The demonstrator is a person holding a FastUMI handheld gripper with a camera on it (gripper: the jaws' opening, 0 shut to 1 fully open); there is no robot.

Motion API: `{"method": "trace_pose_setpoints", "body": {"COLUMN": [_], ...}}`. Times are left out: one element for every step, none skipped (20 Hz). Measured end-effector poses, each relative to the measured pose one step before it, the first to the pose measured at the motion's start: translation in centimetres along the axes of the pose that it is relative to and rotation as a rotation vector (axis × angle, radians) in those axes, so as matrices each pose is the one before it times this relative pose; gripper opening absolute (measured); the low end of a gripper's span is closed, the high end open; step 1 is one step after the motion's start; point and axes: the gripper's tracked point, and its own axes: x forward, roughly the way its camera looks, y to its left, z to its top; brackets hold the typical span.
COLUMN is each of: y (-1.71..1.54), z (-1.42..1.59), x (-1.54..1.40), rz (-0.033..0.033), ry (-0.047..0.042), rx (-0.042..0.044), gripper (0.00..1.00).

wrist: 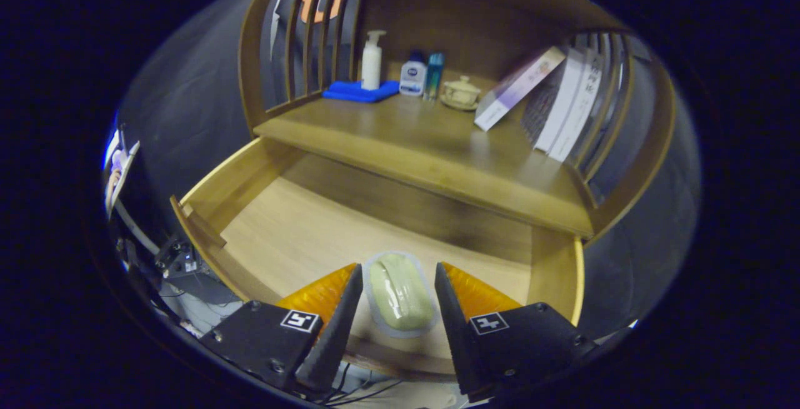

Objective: Pull open the drawer, take out the items inside it, and place them on the countertop above the cabinet.

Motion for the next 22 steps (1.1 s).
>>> {"method": "trace_pose_setpoints", "body": {"y": [-0.034,0.310,0.195,0.170,0.264,-0.280,-0.279,-0.336,-0.292,-0.100,-0.107,-0.076,-0.095,-0.035,0.002,0.169,0.038,0.025,-0.006,-0.028,-0.229,-0.058], "z": [-0.132,-0.249,-0.240,0.031,-0.221,-0.231,-0.146,-0.231,-0.260,-0.283,-0.186,-0.182,-0.021,-0.196,-0.217,0.078,0.182,-0.144,0.162,0.143,0.359,0.652], "x": [0.689,0.620,0.570,0.410,0.517,0.449,0.277,0.330,0.251,0.330,0.219,0.210,0.160,0.248,0.429,-0.217,0.051,0.096,-0.306,-0.035,-0.271,-0.590], "rz": [0.00894,0.01025,0.01036,0.01417,0.01550,-0.00029,-0.00346,-0.00840,-0.00594,0.00011,0.00174,0.00012,-0.00138,0.00065,0.00087,0.01047,0.00360,0.00520,0.00279,0.00147,-0.00394,-0.00023], "ry": [0.02703,0.02603,0.02007,0.01460,0.01900,0.02009,0.01789,0.01465,0.01765,0.01530,0.01466,0.00912,0.00657,0.00670,0.01069,-0.00308,-0.00295,0.00201,-0.00495,-0.00633,-0.01357,-0.02224], "rx": [-0.01418,-0.01547,-0.00836,0.00057,0.00067,0.00486,-0.00103,-0.00203,-0.00135,0.00355,0.00736,0.00913,0.00447,0.00460,0.00988,0.00703,0.00574,0.01255,0.00378,0.01473,0.02146,0.01667], "gripper": [0.74,0.73,0.73,0.72,0.71,0.70,0.68,0.67,0.66,0.65,0.64,0.62,0.55,0.49,0.43,0.39,0.34,0.30,0.21,0.20,0.18,0.18]}}
